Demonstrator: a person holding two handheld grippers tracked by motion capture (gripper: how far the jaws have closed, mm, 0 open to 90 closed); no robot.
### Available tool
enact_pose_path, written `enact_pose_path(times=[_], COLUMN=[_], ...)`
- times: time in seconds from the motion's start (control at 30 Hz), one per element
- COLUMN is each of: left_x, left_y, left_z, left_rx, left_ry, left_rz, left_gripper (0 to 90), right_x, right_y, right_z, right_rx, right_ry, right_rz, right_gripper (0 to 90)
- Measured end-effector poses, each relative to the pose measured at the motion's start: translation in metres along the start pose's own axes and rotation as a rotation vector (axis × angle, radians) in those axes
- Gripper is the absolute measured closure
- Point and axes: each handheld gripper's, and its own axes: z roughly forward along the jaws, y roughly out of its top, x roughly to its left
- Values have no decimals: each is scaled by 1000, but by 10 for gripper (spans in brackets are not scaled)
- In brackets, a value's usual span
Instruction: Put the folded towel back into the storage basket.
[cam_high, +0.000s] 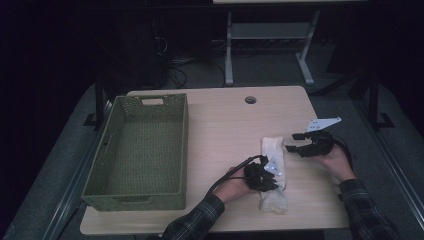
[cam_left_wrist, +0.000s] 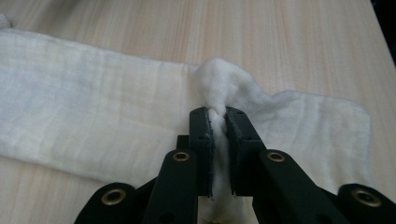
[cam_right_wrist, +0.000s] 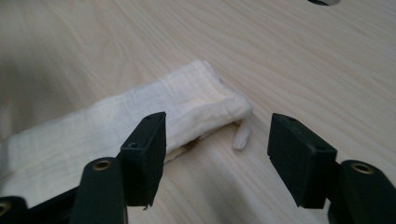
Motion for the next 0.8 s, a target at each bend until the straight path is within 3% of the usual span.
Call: enact_pose_path(times=[0.03, 0.27, 0.5, 0.8], left_x=[-1, -11, -21, -23], left_y=[0, -3, -8, -11], left_z=[-1, -14, -23, -24], left_rx=[-2, 2, 8, 9], left_ry=[-3, 2, -4, -26], left_rz=[-8, -28, -49, -62], left_gripper=[817, 817, 817, 817], right_x=[-1, 5, 1, 2], right_y=[2, 21, 38, 37], right_z=[0, 12, 43, 68], right_rx=[0, 21, 92, 165], right_ry=[10, 139, 193, 246], right_rz=[-28, -103, -183, -213], right_gripper=[350, 342, 357, 389])
